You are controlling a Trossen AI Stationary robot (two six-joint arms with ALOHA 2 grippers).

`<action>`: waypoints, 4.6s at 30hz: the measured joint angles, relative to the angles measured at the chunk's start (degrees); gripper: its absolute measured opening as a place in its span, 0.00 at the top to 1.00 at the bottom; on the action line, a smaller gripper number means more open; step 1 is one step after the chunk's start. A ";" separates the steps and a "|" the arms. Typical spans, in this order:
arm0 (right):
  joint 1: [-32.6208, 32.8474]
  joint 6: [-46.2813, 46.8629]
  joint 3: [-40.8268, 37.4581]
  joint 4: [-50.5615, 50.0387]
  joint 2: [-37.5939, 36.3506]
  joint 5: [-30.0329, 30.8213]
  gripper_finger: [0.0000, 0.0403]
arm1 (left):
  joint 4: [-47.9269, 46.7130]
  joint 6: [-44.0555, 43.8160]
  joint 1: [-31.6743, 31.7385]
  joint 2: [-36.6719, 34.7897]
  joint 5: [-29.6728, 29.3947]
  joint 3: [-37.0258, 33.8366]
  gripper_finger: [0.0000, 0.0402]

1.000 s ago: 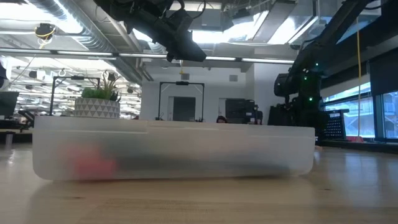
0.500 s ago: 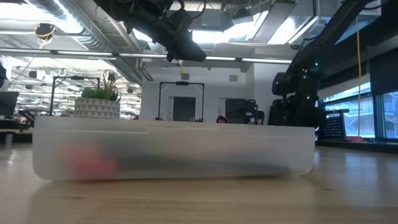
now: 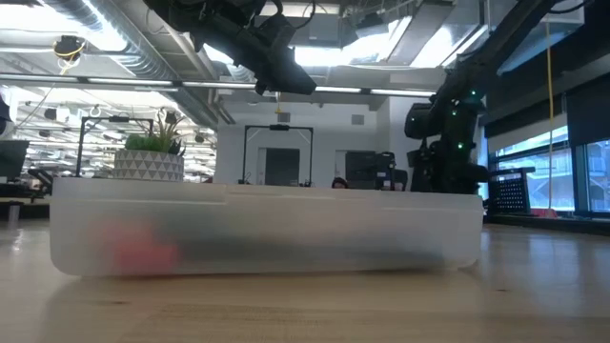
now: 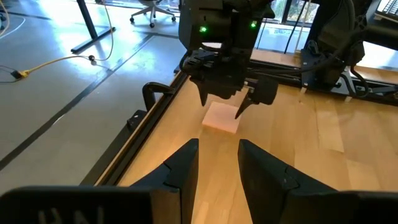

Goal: Pack school essentials
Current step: Put the pink sticky notes into the orange supply box

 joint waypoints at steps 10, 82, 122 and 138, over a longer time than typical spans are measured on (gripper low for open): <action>-0.19 -5.25 -0.30 0.63 1.10 -2.19 0.06 | 0.02 0.00 0.00 0.00 0.00 0.00 0.74; -0.26 -5.44 3.21 -6.66 5.99 -5.90 0.06 | 0.00 0.00 0.00 0.00 0.00 0.00 0.74; 2.76 -1.91 3.06 -9.03 6.05 -6.03 0.06 | 0.02 0.00 0.00 0.00 0.00 0.00 0.74; 3.87 0.82 3.02 -8.36 5.85 -4.58 0.06 | 0.01 0.00 0.00 0.00 0.00 0.00 0.74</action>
